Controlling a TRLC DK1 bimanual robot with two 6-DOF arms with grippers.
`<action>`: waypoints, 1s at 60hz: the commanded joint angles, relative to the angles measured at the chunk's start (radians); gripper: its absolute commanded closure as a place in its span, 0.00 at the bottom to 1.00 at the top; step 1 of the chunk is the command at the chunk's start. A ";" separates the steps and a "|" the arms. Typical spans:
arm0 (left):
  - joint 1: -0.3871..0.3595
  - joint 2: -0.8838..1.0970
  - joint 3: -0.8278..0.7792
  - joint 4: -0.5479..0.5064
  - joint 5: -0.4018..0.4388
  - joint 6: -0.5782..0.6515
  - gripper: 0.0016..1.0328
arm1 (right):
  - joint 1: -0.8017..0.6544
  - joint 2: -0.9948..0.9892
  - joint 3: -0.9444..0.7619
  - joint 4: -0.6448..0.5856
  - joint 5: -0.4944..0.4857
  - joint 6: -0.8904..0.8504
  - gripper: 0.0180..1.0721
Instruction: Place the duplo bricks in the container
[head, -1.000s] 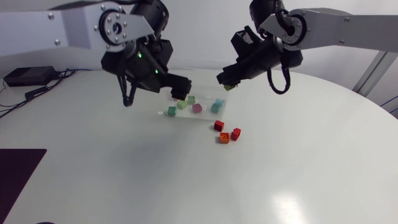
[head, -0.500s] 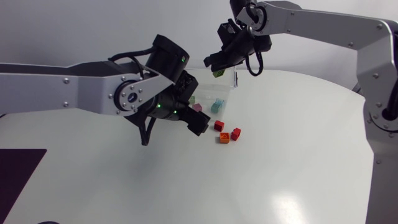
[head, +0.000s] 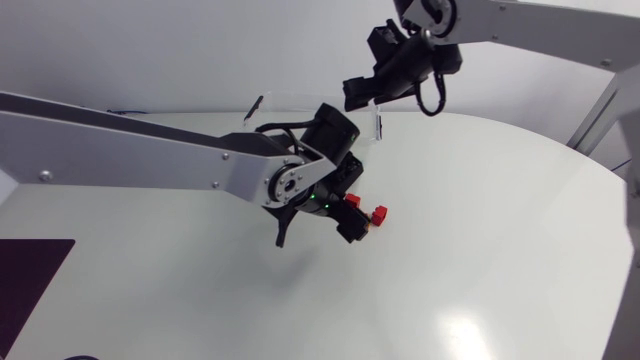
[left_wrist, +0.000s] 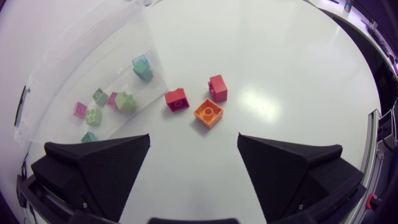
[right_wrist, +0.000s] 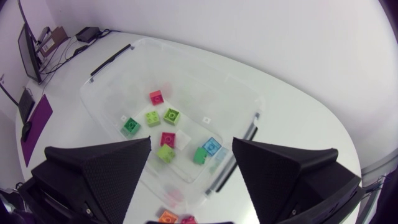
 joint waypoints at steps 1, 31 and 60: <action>-0.009 0.062 0.090 -0.022 -0.009 -0.016 0.05 | -0.024 -0.143 -0.150 0.030 -0.019 -0.013 0.05; -0.015 0.444 0.693 -0.559 0.005 -0.245 0.05 | -0.211 -0.492 -0.782 0.237 -0.118 -0.102 0.05; -0.028 0.643 0.918 -0.720 0.030 -0.329 0.06 | -0.275 -0.524 -0.937 0.308 -0.181 -0.117 0.05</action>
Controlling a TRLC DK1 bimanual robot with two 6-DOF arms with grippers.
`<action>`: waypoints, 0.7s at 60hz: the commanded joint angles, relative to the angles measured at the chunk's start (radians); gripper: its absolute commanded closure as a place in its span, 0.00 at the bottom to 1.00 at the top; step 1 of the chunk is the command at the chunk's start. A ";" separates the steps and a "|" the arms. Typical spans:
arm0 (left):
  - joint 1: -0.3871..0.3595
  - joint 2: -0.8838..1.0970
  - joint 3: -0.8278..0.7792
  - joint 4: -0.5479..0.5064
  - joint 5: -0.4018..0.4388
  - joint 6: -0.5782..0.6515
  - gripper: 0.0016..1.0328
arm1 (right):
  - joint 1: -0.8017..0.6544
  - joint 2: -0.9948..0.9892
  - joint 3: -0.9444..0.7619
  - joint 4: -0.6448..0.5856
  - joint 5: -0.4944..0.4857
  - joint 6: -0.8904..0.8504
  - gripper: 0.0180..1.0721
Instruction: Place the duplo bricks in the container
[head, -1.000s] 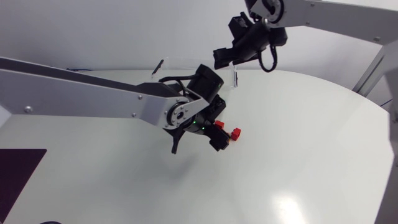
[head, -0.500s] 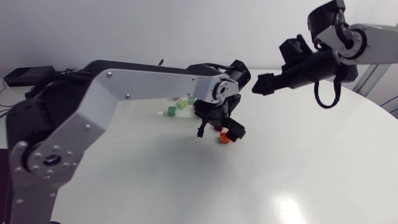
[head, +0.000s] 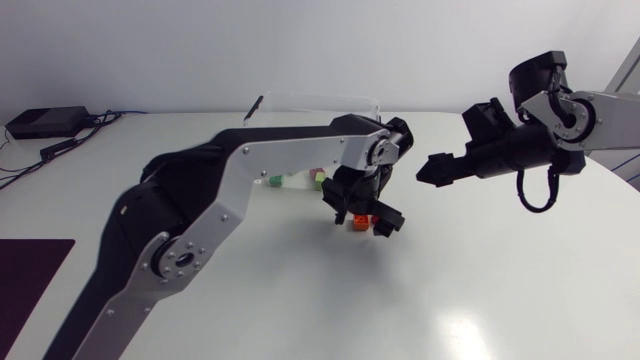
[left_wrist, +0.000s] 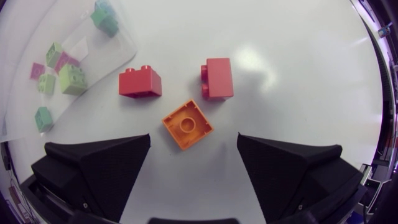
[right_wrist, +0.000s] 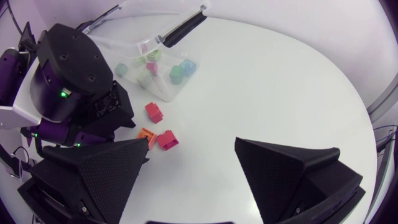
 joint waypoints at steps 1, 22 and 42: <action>-0.006 0.055 0.064 -0.025 -0.001 -0.039 0.07 | -0.013 -0.014 -0.049 0.020 -0.012 -0.026 0.05; -0.006 0.097 0.137 -0.065 -0.034 -0.083 0.27 | -0.033 -0.027 -0.073 0.026 -0.021 -0.038 0.05; -0.003 0.117 0.147 -0.085 -0.032 -0.096 0.55 | -0.030 -0.025 -0.095 0.033 -0.021 -0.037 0.05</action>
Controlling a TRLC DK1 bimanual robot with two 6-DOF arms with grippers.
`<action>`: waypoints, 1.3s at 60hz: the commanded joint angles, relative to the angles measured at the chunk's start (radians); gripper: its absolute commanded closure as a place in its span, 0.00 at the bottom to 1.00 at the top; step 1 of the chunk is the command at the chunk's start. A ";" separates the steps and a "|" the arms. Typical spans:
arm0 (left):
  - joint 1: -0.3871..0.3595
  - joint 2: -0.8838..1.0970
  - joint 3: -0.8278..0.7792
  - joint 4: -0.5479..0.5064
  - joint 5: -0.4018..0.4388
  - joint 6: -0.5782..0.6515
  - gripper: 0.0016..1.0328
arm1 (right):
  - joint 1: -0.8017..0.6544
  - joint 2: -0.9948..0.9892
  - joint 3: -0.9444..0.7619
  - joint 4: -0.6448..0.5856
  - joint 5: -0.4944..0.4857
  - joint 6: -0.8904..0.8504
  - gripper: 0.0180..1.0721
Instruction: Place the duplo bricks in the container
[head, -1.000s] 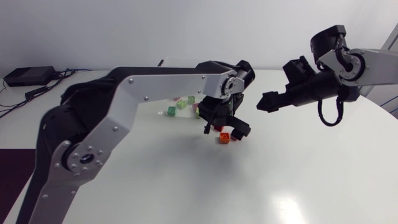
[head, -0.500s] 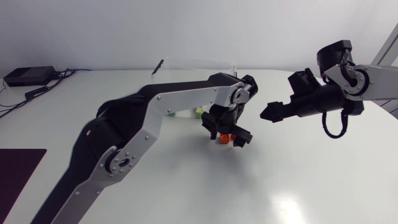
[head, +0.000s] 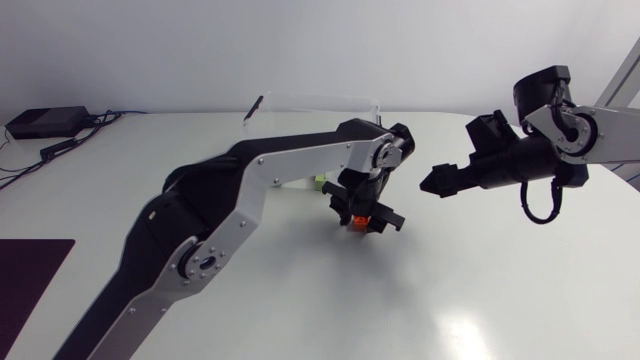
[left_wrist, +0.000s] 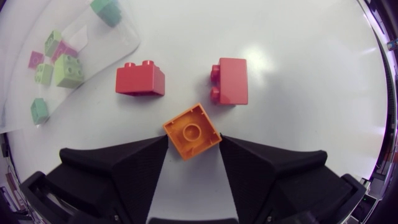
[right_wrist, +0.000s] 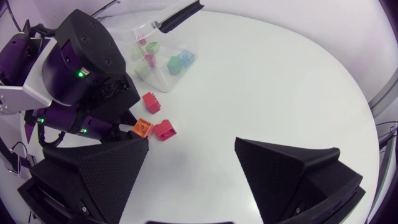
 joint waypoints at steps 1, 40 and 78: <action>-0.002 0.034 0.037 -0.017 -0.008 -0.028 0.55 | -0.004 -0.013 -0.034 0.009 -0.007 -0.015 0.05; -0.005 0.026 0.016 -0.024 -0.005 -0.039 0.79 | 0.006 0.048 -0.039 0.041 0.003 -0.017 0.05; 0.059 -0.488 -0.340 0.137 -0.050 -0.013 0.81 | 0.085 0.211 0.001 0.091 0.019 -0.040 0.05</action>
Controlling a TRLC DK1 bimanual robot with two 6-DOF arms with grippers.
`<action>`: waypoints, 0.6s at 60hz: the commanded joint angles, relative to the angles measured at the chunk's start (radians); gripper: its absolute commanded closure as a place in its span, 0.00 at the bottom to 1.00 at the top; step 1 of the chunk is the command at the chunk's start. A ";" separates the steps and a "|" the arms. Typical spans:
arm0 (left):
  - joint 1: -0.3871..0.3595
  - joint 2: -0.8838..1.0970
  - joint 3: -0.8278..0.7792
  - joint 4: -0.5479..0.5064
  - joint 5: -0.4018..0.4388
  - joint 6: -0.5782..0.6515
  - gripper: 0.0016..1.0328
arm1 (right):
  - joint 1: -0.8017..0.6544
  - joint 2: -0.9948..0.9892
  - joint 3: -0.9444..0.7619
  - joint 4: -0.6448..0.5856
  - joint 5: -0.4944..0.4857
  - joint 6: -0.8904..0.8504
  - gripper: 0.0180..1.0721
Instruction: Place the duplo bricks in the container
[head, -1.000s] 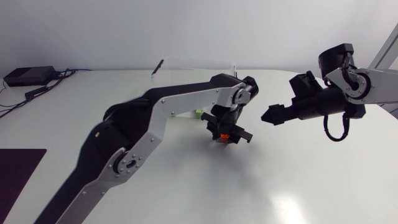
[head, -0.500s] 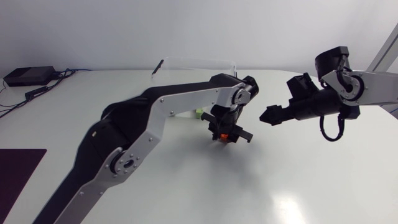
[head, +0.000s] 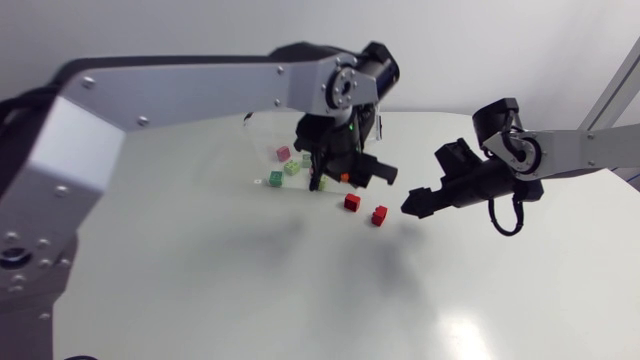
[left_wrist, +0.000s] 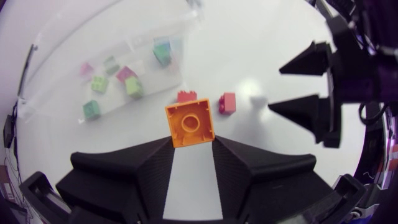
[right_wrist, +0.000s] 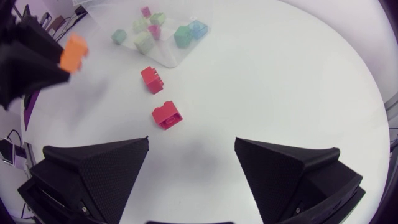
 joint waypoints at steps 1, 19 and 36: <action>0.022 -0.055 -0.009 0.014 -0.026 -0.004 0.81 | 0.028 0.039 0.015 0.016 0.012 -0.017 0.05; 0.145 -0.047 0.155 0.067 -0.046 0.021 0.81 | 0.091 0.100 0.049 0.022 0.043 -0.043 0.05; 0.254 0.113 0.384 0.090 -0.046 0.044 0.81 | 0.125 0.212 0.147 0.023 0.081 -0.069 0.05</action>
